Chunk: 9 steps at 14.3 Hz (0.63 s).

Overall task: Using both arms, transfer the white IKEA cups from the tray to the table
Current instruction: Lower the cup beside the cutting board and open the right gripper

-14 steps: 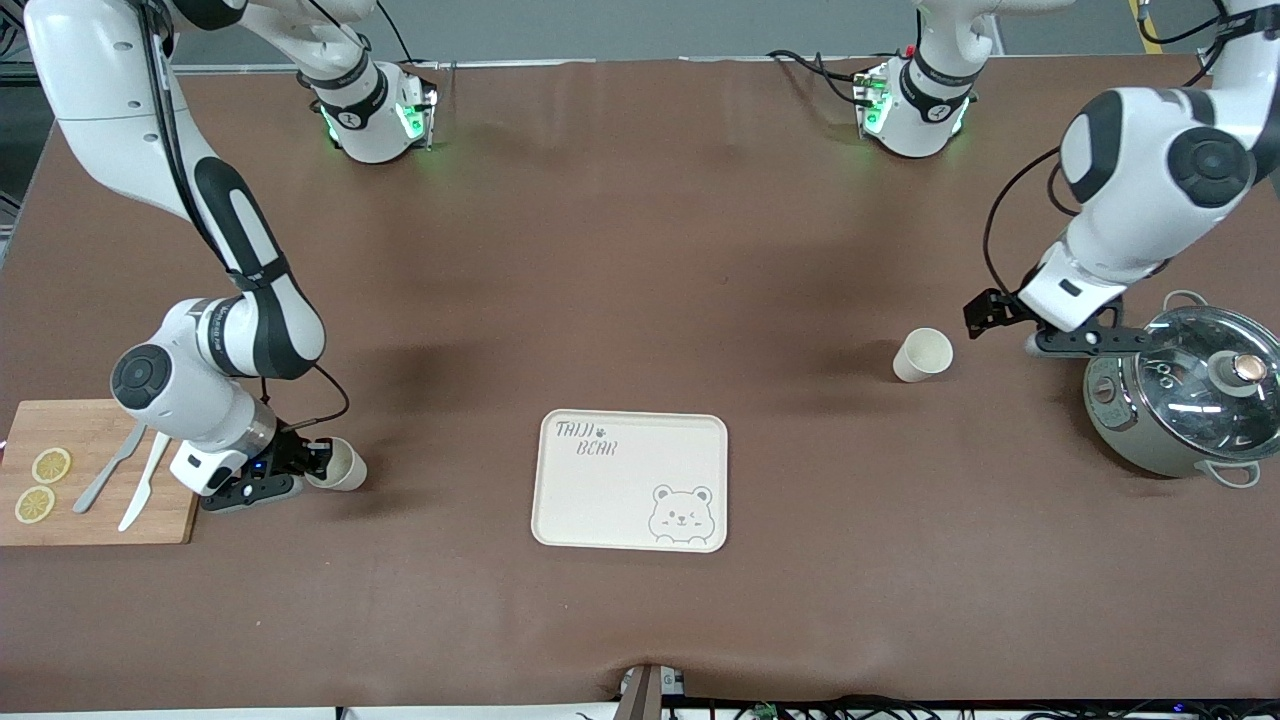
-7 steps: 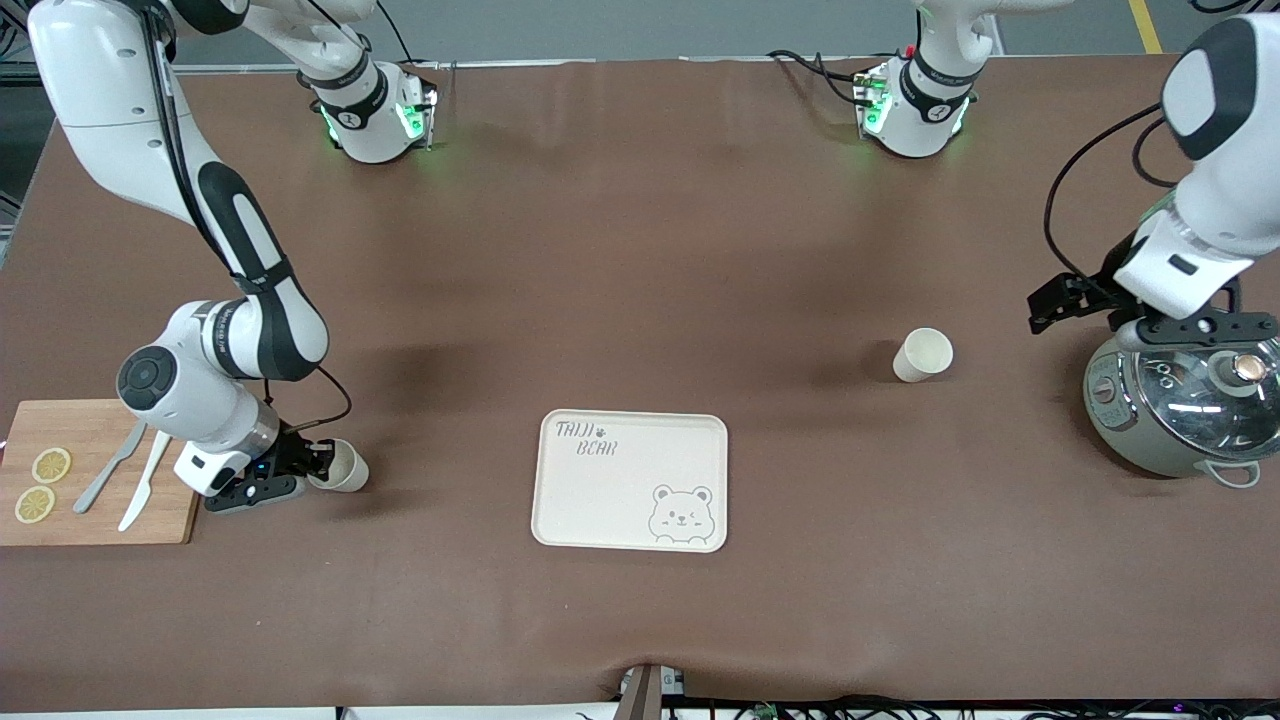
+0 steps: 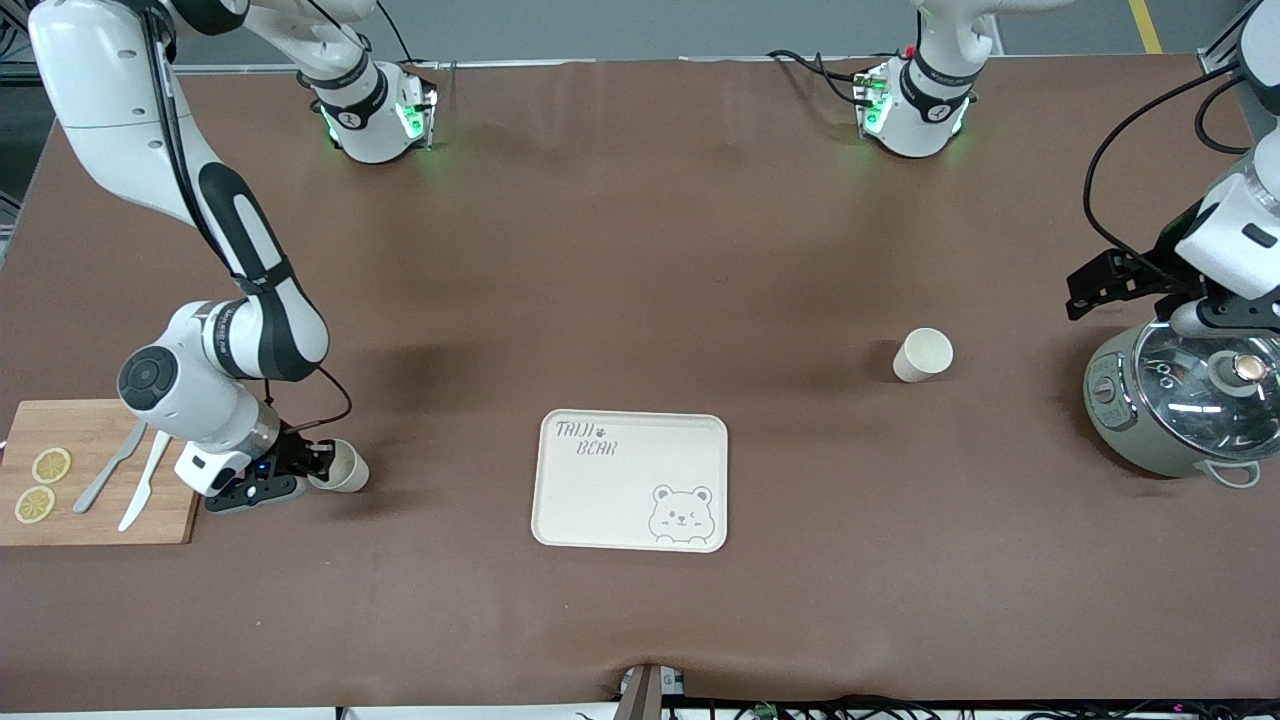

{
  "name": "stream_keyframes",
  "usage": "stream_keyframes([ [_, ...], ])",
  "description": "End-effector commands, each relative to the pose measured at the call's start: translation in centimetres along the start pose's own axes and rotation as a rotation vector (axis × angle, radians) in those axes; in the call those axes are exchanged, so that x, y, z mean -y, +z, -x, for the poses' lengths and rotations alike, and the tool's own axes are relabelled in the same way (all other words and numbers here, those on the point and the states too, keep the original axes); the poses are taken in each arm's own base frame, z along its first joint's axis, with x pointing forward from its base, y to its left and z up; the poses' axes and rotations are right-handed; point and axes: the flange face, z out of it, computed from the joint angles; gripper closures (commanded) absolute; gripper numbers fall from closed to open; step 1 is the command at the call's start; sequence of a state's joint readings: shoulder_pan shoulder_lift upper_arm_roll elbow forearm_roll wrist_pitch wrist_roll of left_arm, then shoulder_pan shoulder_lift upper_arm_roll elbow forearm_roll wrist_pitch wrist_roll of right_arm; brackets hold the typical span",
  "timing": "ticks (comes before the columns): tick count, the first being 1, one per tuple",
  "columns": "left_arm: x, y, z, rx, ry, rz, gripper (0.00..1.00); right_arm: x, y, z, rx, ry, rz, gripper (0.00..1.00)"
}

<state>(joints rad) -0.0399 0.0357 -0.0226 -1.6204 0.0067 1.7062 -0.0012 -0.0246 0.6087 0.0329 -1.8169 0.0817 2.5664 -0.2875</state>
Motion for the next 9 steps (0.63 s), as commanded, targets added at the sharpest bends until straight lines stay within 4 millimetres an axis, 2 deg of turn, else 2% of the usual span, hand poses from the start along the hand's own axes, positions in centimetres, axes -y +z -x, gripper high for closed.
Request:
stream_keyframes([
  [1,-0.3,-2.1,-0.2,0.002,0.034,0.007,0.00,-0.2,-0.1,0.1,-0.013,0.000,-0.021,0.86],
  [2,-0.9,-2.6,0.0,0.004,0.045,0.005,0.00,-0.2,-0.2,0.0,-0.016,0.000,-0.020,0.71],
  [4,-1.0,-3.4,0.6,0.018,0.047,0.004,0.00,-0.2,-0.2,0.0,-0.016,0.000,-0.020,0.59],
  [9,-1.5,-5.0,0.8,0.002,0.056,0.006,0.00,-0.3,-0.2,0.0,-0.016,0.002,-0.020,0.15],
])
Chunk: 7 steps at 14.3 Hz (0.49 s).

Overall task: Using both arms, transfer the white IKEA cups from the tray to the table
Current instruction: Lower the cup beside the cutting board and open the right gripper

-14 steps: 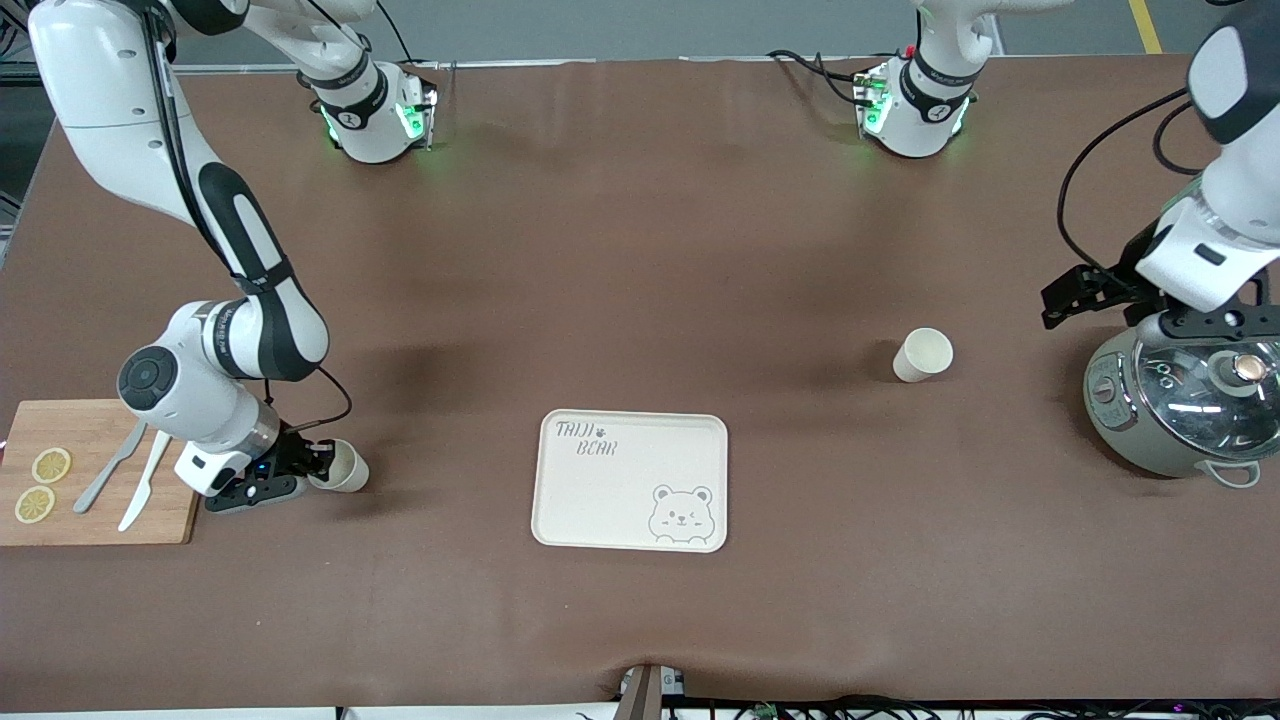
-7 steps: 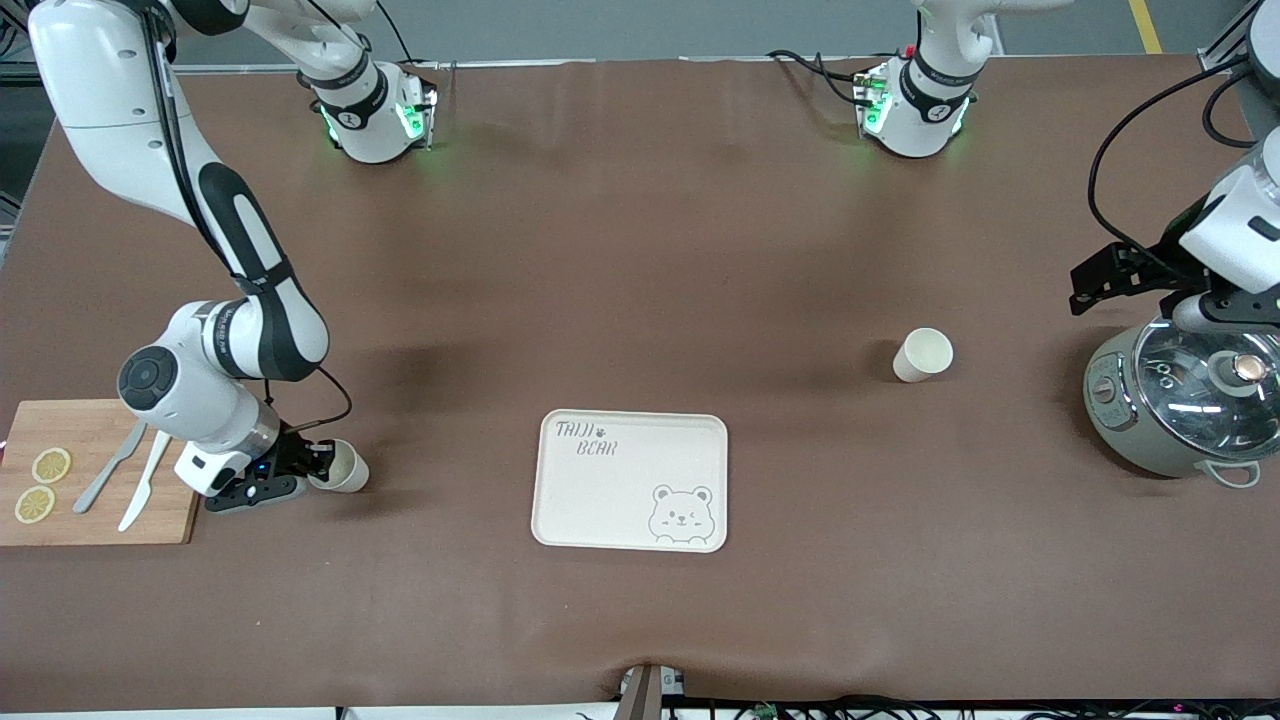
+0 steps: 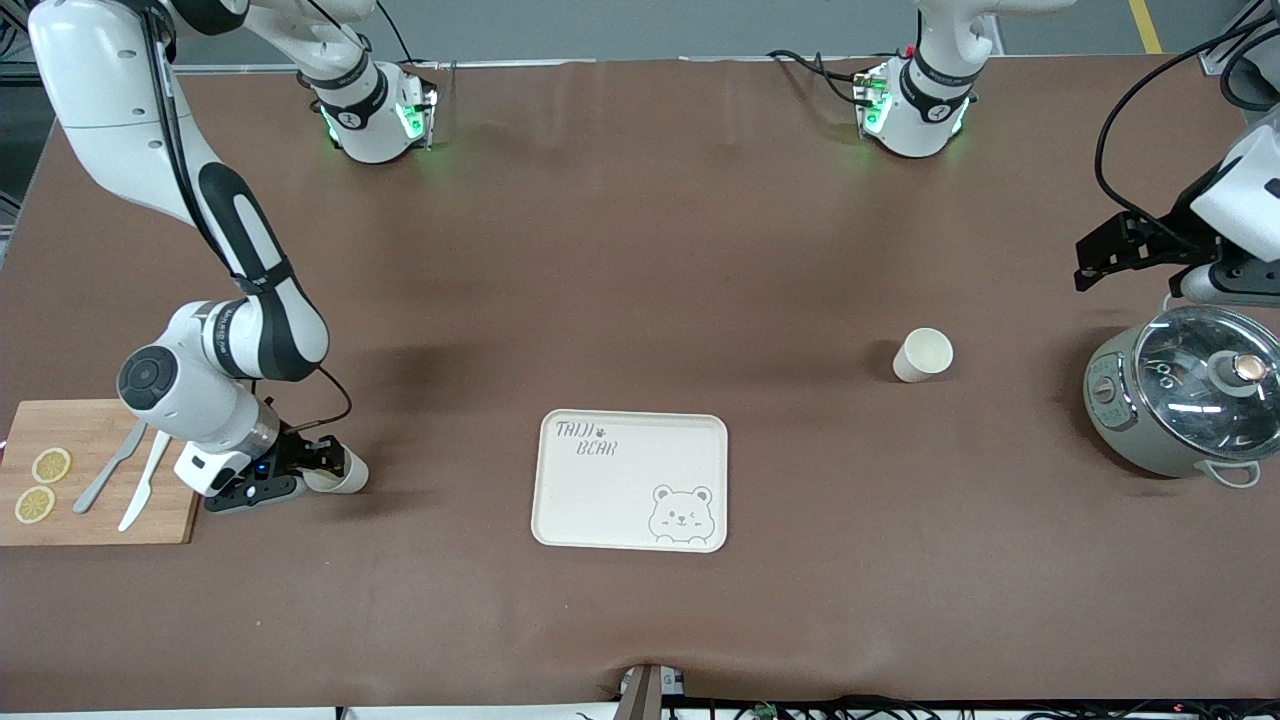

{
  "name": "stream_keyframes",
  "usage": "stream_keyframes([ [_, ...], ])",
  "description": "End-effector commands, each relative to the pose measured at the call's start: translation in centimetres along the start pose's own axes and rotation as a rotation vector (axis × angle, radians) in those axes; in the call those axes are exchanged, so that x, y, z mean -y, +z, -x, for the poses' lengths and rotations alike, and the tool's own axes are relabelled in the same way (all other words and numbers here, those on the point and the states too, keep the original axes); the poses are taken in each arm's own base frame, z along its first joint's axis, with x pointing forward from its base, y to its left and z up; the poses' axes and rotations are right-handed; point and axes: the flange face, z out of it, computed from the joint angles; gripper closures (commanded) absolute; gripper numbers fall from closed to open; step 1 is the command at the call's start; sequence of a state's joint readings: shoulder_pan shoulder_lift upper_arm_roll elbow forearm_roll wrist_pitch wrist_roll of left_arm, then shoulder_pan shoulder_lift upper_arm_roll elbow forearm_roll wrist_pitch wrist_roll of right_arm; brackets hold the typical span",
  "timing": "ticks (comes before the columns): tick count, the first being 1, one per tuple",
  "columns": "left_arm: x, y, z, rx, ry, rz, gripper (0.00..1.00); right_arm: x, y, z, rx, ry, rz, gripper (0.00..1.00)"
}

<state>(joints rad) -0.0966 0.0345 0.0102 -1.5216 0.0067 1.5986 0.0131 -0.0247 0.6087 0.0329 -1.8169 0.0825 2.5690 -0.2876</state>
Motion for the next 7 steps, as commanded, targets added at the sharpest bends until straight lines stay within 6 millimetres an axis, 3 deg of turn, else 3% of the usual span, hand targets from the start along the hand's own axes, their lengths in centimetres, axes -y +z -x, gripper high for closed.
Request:
stream_keyframes([
  [1,-0.4,-1.2,0.2,-0.002,0.020,0.011,0.00,-0.3,-0.3,0.0,-0.015,0.001,-0.020,0.02],
  [7,-1.9,-2.1,0.6,0.012,0.036,0.016,0.00,-0.2,-0.7,-0.1,-0.011,0.002,-0.022,0.00],
])
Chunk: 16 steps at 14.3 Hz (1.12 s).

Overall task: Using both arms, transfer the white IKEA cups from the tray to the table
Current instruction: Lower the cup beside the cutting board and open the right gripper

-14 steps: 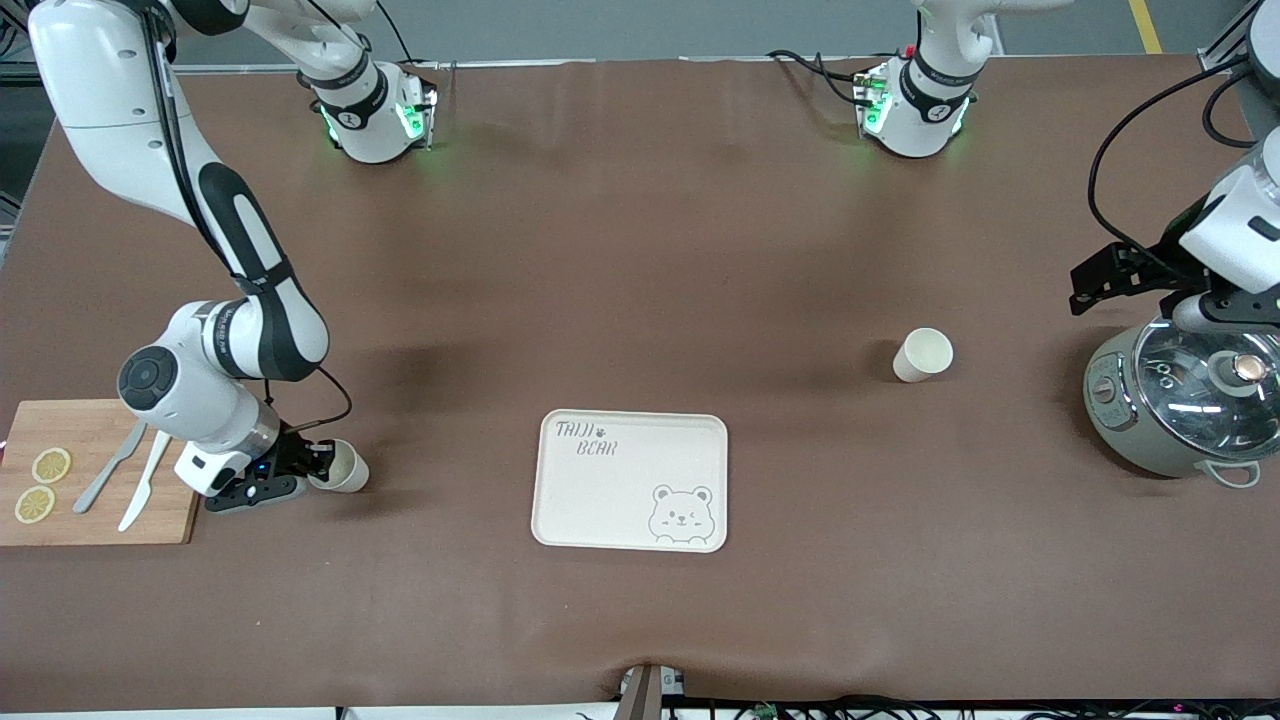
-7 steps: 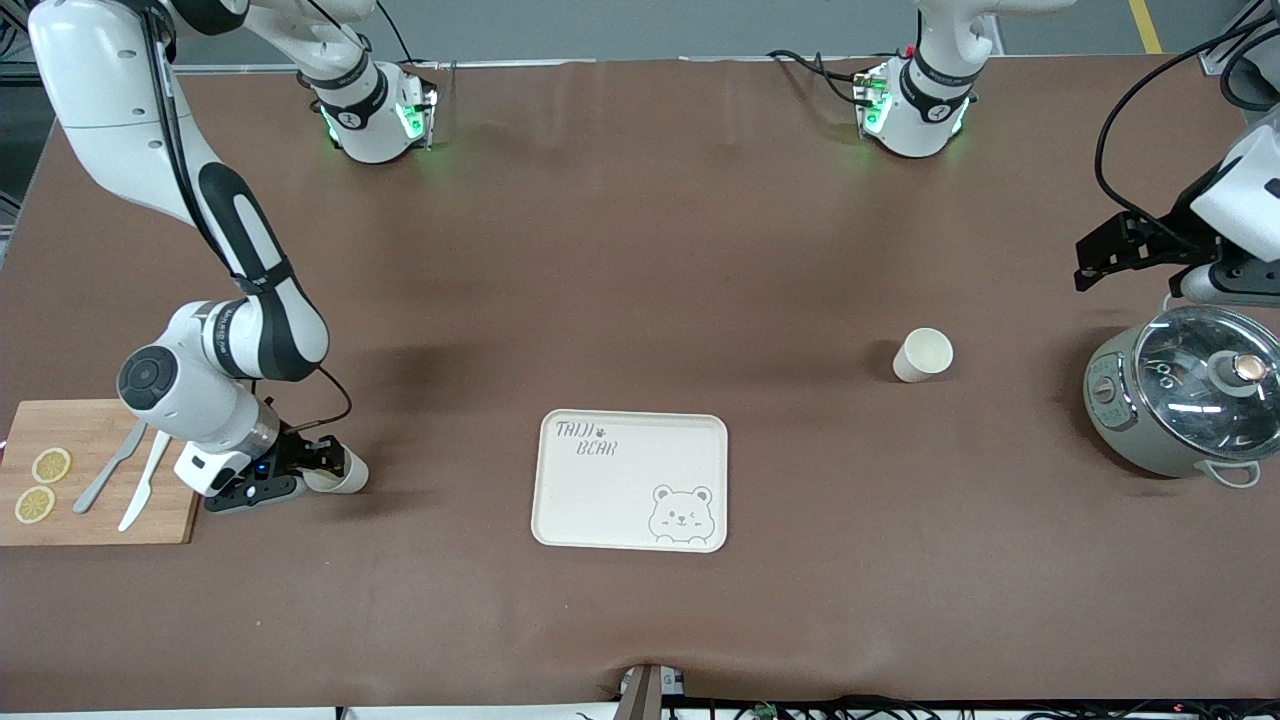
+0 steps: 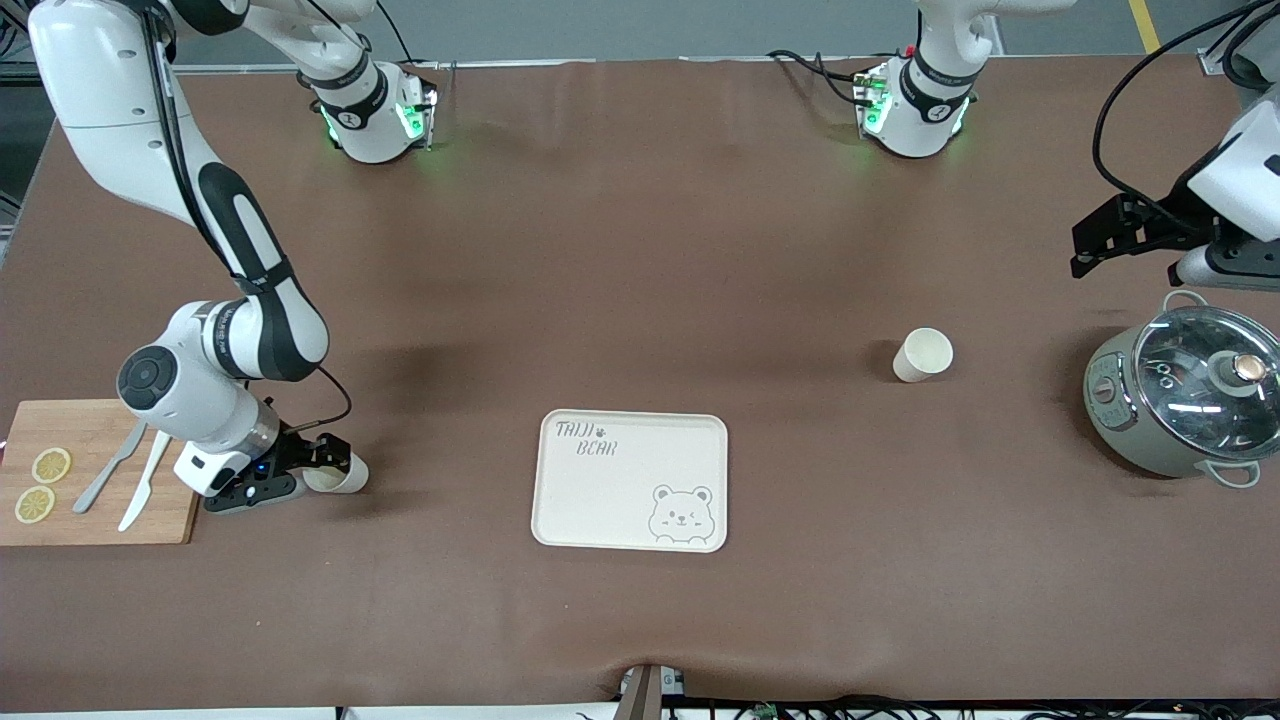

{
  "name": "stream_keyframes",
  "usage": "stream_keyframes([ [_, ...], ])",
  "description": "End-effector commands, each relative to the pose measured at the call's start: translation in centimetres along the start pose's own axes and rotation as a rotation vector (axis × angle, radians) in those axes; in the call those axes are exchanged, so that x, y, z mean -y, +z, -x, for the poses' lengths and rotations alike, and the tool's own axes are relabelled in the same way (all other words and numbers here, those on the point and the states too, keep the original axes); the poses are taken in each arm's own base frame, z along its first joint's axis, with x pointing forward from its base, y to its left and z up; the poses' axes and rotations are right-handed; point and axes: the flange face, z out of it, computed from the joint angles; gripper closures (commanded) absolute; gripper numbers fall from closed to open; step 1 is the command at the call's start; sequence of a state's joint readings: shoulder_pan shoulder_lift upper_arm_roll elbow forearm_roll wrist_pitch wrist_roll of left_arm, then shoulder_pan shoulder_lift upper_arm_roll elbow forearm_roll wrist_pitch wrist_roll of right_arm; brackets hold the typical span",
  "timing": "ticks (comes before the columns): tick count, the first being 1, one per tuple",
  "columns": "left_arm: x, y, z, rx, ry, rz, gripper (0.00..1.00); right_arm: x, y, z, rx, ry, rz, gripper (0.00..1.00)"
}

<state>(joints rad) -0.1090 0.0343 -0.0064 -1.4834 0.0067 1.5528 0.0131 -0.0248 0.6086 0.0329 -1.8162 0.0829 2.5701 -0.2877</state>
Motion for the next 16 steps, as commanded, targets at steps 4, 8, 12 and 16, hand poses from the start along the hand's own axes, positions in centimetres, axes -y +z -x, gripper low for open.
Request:
stream_keyframes([
  [4,-0.4,-0.8,0.2,0.003,0.010,0.019,0.00,-0.2,-1.5,-0.3,0.000,-0.001,-0.025,0.00],
  [8,-0.5,-0.8,0.2,0.001,-0.029,0.019,0.00,-1.0,-5.7,-1.5,0.055,0.003,-0.049,0.00],
  [12,-0.5,-0.9,0.2,0.000,-0.057,0.021,0.00,-2.1,-11.5,-3.0,0.099,0.007,-0.069,0.00],
  [16,0.0,-1.0,0.5,0.010,-0.030,0.011,0.00,-2.3,-18.5,-4.5,0.158,0.003,-0.081,0.00],
])
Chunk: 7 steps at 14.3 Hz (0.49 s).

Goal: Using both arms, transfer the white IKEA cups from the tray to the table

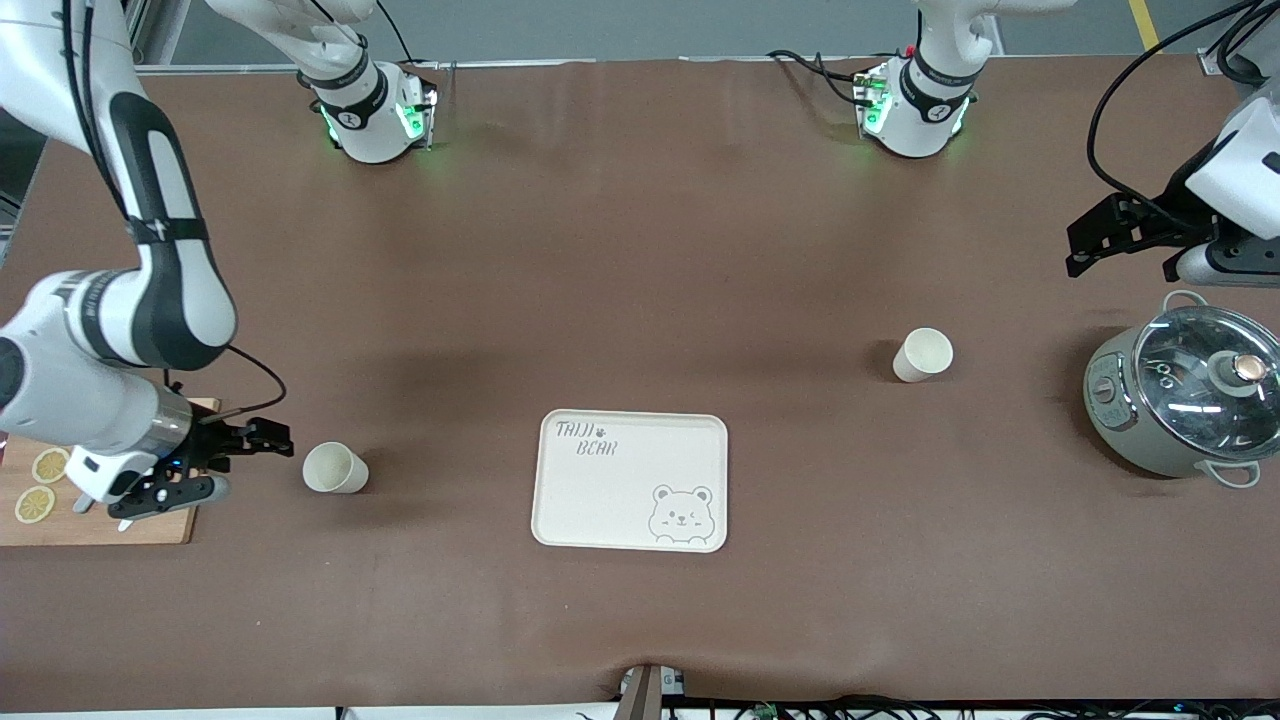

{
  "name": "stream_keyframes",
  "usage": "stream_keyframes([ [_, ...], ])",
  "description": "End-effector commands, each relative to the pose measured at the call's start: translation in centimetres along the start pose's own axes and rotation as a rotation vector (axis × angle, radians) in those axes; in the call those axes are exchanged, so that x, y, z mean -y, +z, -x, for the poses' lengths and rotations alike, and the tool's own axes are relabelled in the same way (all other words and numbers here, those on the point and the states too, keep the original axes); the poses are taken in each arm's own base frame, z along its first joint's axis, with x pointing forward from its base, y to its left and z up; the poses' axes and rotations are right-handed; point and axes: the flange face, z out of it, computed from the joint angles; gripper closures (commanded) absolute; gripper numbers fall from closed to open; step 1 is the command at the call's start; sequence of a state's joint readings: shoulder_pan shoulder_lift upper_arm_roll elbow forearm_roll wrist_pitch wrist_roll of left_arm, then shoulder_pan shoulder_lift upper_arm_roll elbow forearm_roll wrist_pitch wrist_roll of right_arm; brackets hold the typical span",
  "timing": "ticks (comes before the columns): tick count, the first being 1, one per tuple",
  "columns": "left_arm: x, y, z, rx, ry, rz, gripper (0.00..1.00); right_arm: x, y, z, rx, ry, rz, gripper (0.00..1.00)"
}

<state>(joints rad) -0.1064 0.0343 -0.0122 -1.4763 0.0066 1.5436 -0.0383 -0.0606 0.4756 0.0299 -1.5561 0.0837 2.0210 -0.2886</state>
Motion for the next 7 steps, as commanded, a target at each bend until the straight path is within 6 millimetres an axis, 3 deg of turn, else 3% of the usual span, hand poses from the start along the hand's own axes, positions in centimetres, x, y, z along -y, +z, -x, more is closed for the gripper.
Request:
stream_keyframes([
  [1,0.3,-0.9,0.5,0.007,0.036,0.008,0.00,-0.2,-4.9,0.0,0.041,-0.010,-0.027,0.00],
  [4,0.8,-0.8,0.6,0.018,0.082,0.005,0.00,-0.9,-10.2,0.8,0.087,0.015,-0.026,0.00],
  [7,0.9,-0.5,0.9,0.047,0.122,0.005,0.00,-1.0,-13.4,1.7,0.109,0.047,-0.017,0.00],
])
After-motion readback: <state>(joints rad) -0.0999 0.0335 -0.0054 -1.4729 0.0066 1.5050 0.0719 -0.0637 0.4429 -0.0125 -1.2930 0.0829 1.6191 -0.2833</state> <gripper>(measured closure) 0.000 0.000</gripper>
